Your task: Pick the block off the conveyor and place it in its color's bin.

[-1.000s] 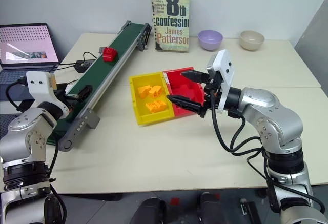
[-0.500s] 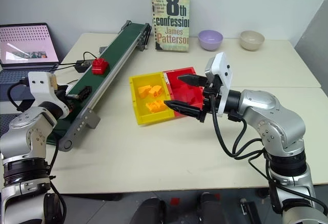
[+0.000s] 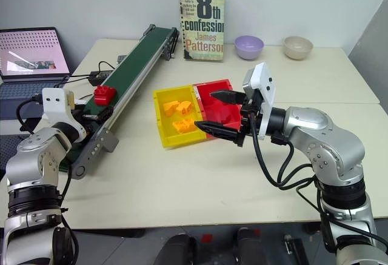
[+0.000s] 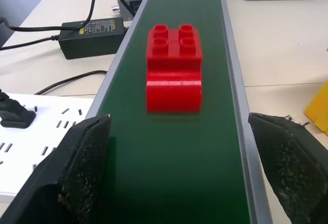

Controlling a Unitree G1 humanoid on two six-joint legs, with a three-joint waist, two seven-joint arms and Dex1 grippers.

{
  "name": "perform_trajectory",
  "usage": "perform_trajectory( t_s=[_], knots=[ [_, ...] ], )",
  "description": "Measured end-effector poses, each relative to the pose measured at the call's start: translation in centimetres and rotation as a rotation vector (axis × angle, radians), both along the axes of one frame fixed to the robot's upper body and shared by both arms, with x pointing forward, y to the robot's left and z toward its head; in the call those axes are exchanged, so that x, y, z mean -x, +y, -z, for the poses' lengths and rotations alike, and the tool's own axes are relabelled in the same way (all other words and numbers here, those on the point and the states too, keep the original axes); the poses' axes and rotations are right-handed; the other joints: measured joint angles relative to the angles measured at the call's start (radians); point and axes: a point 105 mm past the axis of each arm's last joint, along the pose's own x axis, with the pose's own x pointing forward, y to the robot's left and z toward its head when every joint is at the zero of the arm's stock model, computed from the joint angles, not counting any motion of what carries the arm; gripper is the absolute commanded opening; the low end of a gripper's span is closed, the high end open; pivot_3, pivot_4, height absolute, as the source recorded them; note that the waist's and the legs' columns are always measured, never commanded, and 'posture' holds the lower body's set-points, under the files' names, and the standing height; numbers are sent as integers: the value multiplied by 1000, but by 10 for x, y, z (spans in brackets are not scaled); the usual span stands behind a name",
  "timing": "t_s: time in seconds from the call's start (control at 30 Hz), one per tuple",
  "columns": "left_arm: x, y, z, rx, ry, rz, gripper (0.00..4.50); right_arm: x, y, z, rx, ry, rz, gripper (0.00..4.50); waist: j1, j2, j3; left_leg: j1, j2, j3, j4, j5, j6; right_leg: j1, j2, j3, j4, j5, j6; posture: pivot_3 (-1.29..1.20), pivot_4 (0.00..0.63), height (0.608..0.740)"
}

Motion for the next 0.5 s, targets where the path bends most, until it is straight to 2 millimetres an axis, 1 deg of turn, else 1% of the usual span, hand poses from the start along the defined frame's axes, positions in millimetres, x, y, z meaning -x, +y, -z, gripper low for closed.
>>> perform_trajectory(
  t_s=[0.1, 0.17, 0.23, 0.27, 0.4, 0.5],
  knots=[
    [-1, -1, 1, -18, 4, 3, 4453, 1, 0, -1, 2, -4, -2, 4500, 0, 0, 0, 0, 0, 0, 0, 0, 0, 0, 0, 0, 0, 0, 0, 0, 150, 740],
    [-2, 2, 2, -33, 7, -9, 4104, 2, 0, 0, 4, -2, -5, 4500, 0, 0, 0, 0, 0, 0, 0, 0, 0, 0, 0, 0, 0, 0, 0, 0, 150, 740],
    [-2, 6, 3, -44, 6, -20, 3911, 3, 0, 0, 7, 0, -8, 4500, 0, 0, 0, 0, 0, 0, 0, 0, 0, 0, 0, 0, 0, 0, 0, 0, 150, 740],
    [-2, 6, 2, -48, 2, -20, 3635, 3, 0, 0, 7, 2, -9, 4500, 0, 0, 0, 0, 0, 0, 0, 0, 0, 0, 0, 0, 0, 0, 0, 0, 150, 740],
    [-1, 6, 3, -46, 5, -21, 3030, 5, 0, 0, 3, 9, -19, 4500, 0, 0, 0, 0, 0, 0, 0, 0, 0, 0, -1, 0, 0, 0, 0, 0, 150, 740],
    [6, 9, 3, -41, 11, -28, 2467, 5, 0, 0, 6, 9, -18, 4500, 0, 0, 0, 0, 1, 0, 0, 0, 0, 0, -2, 0, 0, 0, 0, 0, 150, 740]
  ],
)
